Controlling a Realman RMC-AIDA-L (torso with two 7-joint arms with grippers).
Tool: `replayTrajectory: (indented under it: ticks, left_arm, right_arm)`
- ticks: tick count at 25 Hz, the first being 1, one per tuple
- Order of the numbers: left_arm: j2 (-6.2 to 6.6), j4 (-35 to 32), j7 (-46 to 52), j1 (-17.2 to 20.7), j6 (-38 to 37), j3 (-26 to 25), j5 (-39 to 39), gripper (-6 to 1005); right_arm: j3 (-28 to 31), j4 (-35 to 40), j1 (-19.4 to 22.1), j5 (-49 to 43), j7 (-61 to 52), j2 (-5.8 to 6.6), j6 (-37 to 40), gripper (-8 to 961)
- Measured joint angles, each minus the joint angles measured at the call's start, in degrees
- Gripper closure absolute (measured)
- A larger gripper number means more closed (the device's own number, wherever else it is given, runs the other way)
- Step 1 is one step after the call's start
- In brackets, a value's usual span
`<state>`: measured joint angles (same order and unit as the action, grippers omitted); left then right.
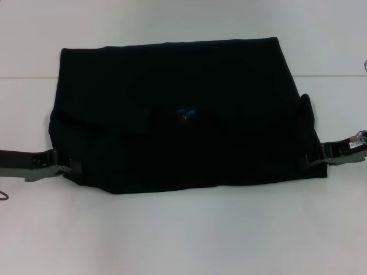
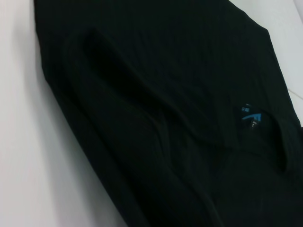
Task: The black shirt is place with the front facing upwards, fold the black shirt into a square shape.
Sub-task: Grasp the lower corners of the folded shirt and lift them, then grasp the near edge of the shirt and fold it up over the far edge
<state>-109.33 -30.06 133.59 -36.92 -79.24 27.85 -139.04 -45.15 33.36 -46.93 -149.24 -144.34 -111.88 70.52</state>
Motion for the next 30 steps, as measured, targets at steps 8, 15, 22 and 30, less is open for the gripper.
replayTrajectory:
  ticks: [8,15,22,30]
  left_arm:
    - [0.09,0.0,-0.1,-0.1,-0.4,-0.2,0.1,972]
    - [0.20,0.0,-0.2,-0.2,-1.7,-0.2,0.1,972]
    - [1.44,-0.2,-0.3,-0.3,-15.8,0.3,-0.6,972]
    - [1.82,-1.1,-0.5,1.0,-31.7,0.8,-9.5,972]
  right_arm:
    - [0.0,0.0,0.1,0.0,0.0,0.00,0.0,611]
    - [0.2,0.7,0.1,0.2,0.5,0.26,2.5,855]
    - [0.1,2.8,2.1,-0.2,6.2,1.82,18.5,896]
    - [-0.8,4.5,6.2,-1.9,17.5,1.57,35.1,896]
